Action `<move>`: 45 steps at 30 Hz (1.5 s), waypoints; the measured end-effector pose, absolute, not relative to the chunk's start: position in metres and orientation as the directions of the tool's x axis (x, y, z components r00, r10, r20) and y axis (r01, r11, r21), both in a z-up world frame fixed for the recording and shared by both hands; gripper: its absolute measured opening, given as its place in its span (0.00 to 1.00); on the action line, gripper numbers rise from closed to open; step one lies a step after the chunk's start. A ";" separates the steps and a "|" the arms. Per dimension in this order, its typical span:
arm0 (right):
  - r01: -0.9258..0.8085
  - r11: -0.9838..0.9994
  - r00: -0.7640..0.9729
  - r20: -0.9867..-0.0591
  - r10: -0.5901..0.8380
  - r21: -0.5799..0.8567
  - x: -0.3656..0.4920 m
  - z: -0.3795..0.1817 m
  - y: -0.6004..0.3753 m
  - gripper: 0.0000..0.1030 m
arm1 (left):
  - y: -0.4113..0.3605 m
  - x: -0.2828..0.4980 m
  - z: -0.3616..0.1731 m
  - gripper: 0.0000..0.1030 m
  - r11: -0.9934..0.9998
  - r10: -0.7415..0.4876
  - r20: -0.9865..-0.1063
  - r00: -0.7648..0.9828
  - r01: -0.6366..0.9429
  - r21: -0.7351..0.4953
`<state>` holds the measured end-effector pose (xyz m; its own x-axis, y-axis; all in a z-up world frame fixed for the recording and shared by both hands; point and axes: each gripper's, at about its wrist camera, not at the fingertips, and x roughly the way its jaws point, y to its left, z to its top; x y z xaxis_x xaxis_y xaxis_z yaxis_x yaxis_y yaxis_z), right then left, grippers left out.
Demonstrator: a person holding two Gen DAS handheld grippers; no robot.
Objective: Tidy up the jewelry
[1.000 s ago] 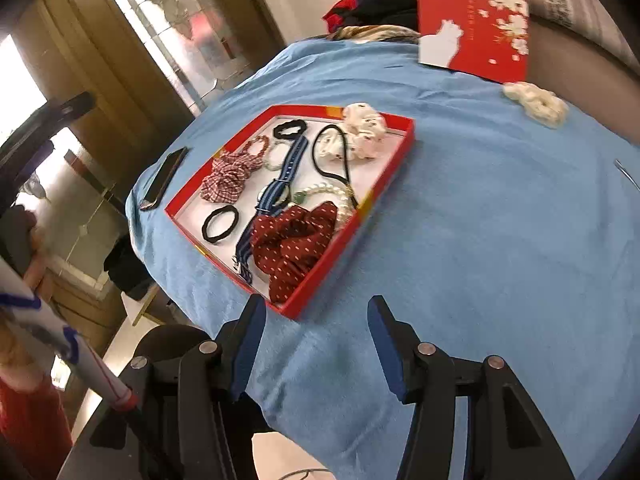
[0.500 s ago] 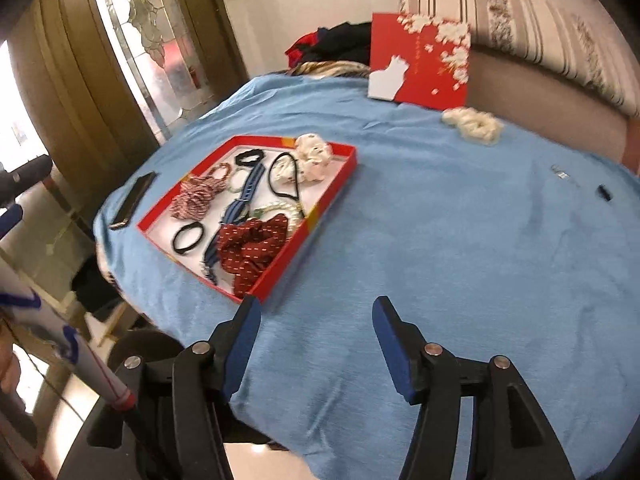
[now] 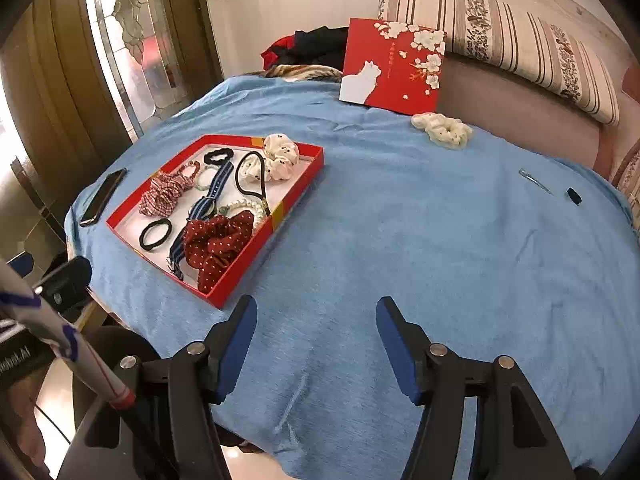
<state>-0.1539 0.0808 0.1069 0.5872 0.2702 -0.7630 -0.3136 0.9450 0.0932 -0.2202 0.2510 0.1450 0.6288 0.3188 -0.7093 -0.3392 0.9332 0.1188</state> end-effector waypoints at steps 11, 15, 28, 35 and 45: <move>-0.316 0.947 0.568 -0.789 0.235 0.055 -0.151 0.097 0.094 0.65 | 0.254 -0.214 0.129 1.00 0.939 0.296 -0.755 0.585 -0.323 0.117; -0.316 0.948 0.566 -0.793 0.225 0.043 -0.150 0.095 0.098 0.66 | 0.257 -0.210 0.122 1.00 0.944 0.268 -0.776 0.571 -0.317 0.093; -0.302 0.953 0.558 -0.808 0.189 0.014 -0.144 0.088 0.103 0.68 | 0.269 -0.206 0.111 1.00 0.944 0.233 -0.802 0.551 -0.327 0.050; -0.308 0.952 0.557 -0.810 0.185 0.006 -0.143 0.088 0.106 0.69 | 0.273 -0.205 0.109 1.00 0.943 0.224 -0.807 0.546 -0.331 0.038; -0.306 0.952 0.557 -0.811 0.179 -0.001 -0.140 0.088 0.108 0.70 | 0.276 -0.205 0.107 1.00 0.941 0.220 -0.812 0.540 -0.338 0.030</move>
<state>-0.1402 0.1078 0.0878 0.5574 0.1786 -0.8108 -0.3064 0.9519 -0.0010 -0.2047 0.2760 0.1065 0.5401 0.2197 -0.8124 -0.3377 0.9408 0.0299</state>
